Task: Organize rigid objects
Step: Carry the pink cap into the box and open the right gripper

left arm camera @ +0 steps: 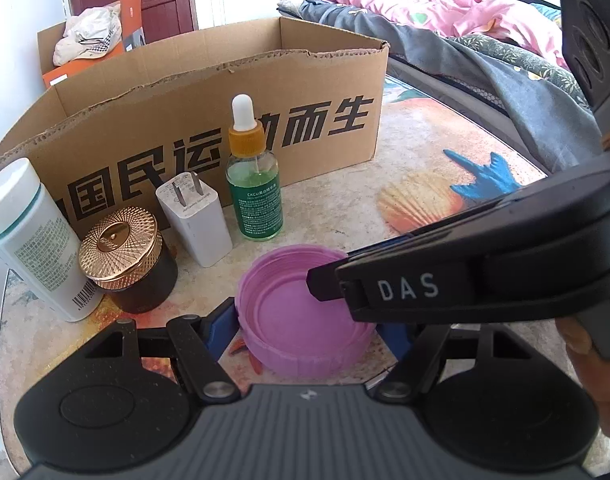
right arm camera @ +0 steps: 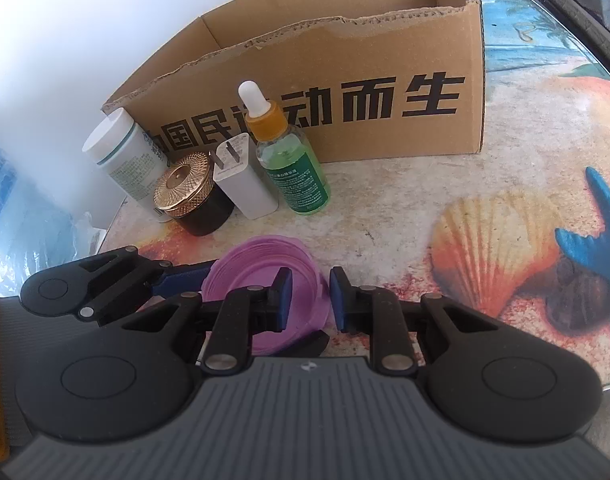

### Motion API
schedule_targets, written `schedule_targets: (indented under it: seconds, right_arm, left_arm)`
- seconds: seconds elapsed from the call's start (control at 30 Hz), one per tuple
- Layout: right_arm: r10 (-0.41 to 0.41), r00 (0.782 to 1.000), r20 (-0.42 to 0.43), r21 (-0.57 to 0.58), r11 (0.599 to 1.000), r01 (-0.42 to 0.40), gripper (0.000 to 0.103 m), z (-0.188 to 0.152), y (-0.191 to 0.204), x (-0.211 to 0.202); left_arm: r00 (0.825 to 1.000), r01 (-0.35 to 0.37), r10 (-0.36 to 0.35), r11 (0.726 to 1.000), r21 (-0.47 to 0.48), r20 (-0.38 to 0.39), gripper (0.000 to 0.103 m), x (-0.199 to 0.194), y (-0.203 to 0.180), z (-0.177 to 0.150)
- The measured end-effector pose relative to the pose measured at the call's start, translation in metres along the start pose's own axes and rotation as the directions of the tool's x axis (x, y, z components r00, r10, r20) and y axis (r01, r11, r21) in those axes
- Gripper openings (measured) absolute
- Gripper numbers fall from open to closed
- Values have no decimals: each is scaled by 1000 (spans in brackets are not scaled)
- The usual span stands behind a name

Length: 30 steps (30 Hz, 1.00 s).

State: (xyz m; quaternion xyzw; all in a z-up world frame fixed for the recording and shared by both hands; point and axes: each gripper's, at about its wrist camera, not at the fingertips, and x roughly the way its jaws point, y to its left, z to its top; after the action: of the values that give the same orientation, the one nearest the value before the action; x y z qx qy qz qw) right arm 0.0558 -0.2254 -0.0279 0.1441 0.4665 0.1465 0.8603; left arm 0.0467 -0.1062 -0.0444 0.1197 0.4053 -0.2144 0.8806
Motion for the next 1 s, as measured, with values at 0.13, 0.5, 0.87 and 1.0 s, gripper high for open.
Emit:
schedule_targets:
  seconds: [0.13,0.5,0.87,1.0]
  right_arm:
    - [-7,1000,17,-16,1000,7,19,0,6,-7]
    - [25,987,160,-82,997,-12,20,22,35,-62]
    - [108,961,255,-207,977,-55,20,110,59,-99]
    - [114,969,218,-233,970,-61,20,151,62,-91]
  left_arm:
    - [1000,-5,4,1000,11,25,74,-11,-1,1]
    - [977,-75,61,995,61,206,74,-76,0,30]
    - [944,-163,130,983,85,303,74,-104,25,107]
    - [954,-173,141,980,101,263,74,-91,39,140]
